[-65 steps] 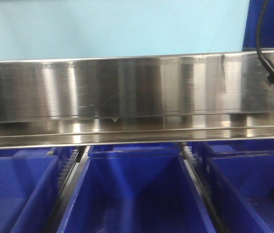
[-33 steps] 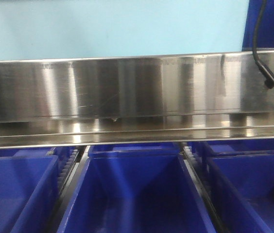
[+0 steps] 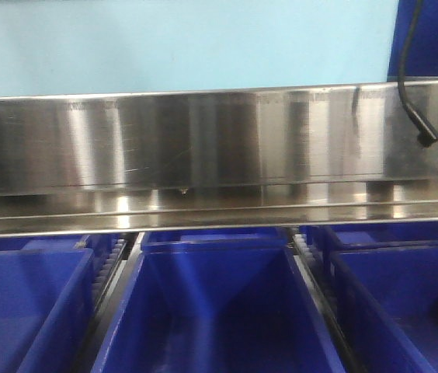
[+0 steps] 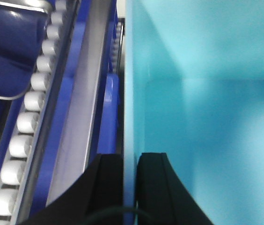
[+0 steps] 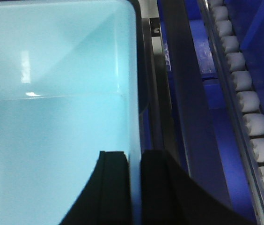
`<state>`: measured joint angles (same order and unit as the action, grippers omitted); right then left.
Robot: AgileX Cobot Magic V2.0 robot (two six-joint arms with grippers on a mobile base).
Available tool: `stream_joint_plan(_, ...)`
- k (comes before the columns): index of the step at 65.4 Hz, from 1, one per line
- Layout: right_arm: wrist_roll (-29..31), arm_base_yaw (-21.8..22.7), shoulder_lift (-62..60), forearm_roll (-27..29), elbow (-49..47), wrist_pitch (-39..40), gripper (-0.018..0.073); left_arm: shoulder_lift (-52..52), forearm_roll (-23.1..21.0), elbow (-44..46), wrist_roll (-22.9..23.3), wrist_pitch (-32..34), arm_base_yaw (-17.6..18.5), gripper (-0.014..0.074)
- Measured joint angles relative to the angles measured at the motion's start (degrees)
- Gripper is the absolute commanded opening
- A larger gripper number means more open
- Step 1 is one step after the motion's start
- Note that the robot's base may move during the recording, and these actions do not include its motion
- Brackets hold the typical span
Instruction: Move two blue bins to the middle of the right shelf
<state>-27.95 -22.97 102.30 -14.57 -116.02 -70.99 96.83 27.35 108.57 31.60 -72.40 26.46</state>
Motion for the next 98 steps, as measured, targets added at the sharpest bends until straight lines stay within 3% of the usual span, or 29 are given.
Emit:
stream_joint_plan(48,-1.5,0.0,0.4,0.6,5.9,1.5,-0.0162,0.0,-0.8,-9.9,2.0,3.2,0.0,-0.0111)
stream_joint_plan(98,-1.6,0.0,1.3,0.6,7.3,2.0,-0.0162,0.0,-0.2,-10.5,2.1,3.8,0.0,-0.0111)
